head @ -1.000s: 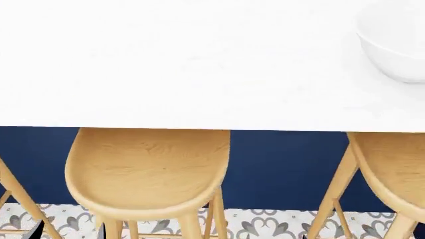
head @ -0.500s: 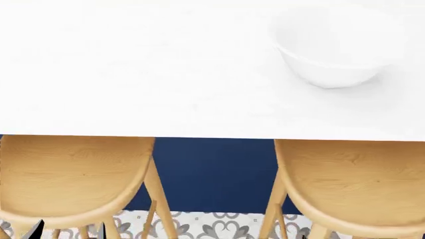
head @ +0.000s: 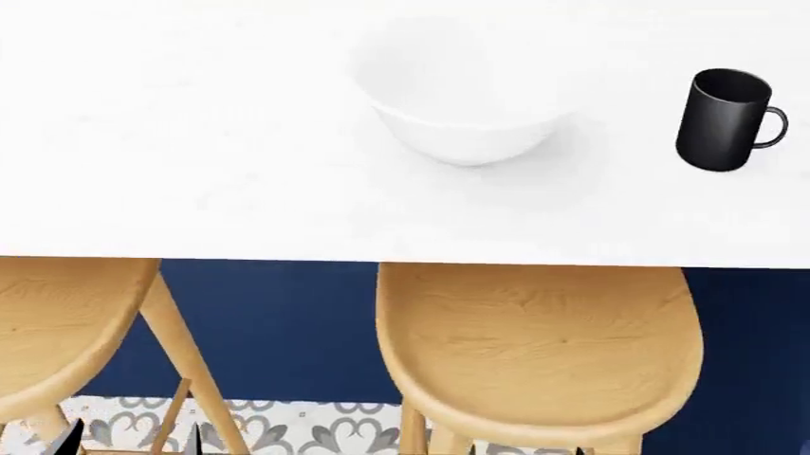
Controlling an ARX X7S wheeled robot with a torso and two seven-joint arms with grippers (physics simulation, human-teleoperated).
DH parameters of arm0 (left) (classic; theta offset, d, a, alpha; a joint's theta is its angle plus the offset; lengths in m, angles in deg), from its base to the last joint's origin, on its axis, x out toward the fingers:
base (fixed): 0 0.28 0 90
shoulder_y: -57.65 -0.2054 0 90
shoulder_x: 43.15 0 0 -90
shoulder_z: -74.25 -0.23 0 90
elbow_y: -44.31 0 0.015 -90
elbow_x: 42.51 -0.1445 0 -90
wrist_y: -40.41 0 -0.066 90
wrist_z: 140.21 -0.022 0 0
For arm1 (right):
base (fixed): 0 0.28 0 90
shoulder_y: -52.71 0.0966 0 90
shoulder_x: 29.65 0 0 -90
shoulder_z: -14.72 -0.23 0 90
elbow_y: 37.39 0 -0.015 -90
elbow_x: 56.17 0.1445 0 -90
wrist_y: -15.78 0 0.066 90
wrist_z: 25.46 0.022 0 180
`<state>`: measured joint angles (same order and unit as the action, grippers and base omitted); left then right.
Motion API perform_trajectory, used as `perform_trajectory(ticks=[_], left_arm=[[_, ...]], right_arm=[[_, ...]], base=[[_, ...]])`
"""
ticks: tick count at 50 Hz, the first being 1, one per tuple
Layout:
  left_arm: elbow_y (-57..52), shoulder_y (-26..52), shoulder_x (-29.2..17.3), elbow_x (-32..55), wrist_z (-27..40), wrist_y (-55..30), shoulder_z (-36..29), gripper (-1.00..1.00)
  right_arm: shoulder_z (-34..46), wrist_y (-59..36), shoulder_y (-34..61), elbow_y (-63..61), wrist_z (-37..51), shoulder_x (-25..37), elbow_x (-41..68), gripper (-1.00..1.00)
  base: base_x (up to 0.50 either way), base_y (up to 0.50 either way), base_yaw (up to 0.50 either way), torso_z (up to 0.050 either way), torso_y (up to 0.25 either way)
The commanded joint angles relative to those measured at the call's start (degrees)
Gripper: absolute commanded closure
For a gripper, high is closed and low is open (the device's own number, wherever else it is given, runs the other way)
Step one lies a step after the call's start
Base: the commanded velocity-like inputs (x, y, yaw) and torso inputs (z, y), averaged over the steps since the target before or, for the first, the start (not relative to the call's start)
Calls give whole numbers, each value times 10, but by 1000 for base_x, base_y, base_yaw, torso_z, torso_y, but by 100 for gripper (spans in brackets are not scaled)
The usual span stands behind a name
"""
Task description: Place the cup inside the bowl on the dining table and move the bowl to any counter.
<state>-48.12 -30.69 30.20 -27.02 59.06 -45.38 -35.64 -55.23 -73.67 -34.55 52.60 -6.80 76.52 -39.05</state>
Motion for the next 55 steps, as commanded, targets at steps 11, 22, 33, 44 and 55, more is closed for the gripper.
perform_trajectory(ticks=[11, 22, 33, 44, 55], left_arm=[[1, 0, -3, 3, 3, 2, -2, -100], [-1, 1, -2, 2, 7, 3, -5, -100], [1, 3, -3, 3, 8, 3, -6, -100], [3, -1, -8, 10, 7, 3, -5, -100], [2, 2, -6, 0, 17, 7, -7, -100]], right_arm=[[4, 1, 1, 1, 2, 2, 2, -100], [6, 3, 1, 1, 3, 4, 2, -100], [13, 10, 3, 4, -1, 6, -1, -100], [14, 11, 4, 4, 1, 7, -2, -100], [14, 13, 3, 2, 4, 8, 0, -100]], base=[[-1, -500, 0, 0, 0], [-1, -500, 0, 0, 0], [0, -160, 0, 0, 0], [0, 0, 0, 0, 0], [0, 0, 0, 0, 0]])
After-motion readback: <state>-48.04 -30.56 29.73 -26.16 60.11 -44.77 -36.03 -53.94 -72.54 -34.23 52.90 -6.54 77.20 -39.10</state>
